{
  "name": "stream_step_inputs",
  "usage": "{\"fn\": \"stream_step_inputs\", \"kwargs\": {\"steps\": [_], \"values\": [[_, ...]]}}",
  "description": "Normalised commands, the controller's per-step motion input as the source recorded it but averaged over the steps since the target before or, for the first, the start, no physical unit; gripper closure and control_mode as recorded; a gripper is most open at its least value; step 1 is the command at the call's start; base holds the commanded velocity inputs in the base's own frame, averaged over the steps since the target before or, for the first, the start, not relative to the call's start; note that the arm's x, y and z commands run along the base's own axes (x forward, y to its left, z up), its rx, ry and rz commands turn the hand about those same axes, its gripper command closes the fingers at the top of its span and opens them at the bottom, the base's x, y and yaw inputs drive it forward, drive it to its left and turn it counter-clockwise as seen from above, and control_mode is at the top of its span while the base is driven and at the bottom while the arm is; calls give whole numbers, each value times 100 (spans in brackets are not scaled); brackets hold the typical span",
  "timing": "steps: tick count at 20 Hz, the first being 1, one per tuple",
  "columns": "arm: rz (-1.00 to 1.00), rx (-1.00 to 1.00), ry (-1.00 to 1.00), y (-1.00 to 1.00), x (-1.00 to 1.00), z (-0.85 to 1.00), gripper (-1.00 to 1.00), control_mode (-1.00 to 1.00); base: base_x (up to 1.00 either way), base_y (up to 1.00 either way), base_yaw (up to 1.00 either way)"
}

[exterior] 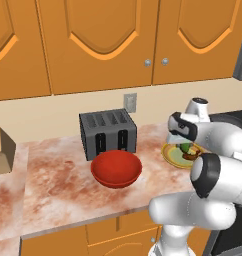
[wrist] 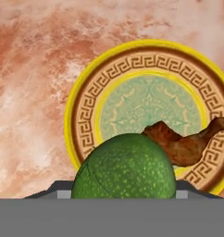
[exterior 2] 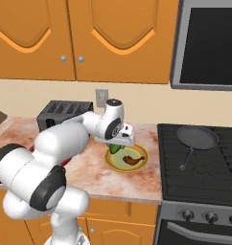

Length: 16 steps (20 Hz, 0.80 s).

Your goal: Place the chicken drumstick on the plate and place the avocado on the same plate.

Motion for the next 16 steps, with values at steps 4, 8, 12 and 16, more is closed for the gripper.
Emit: {"fn": "stream_step_inputs", "kwargs": {"steps": [4,8,12,16], "values": [[5,0,0,0,12,-33,100,-100,0,0,0],[1,0,0,0,24,-31,100,-100,0,0,0],[1,0,0,0,30,-18,100,-100,0,0,0],[0,0,0,0,17,-23,100,-100,0,0,0]]}}
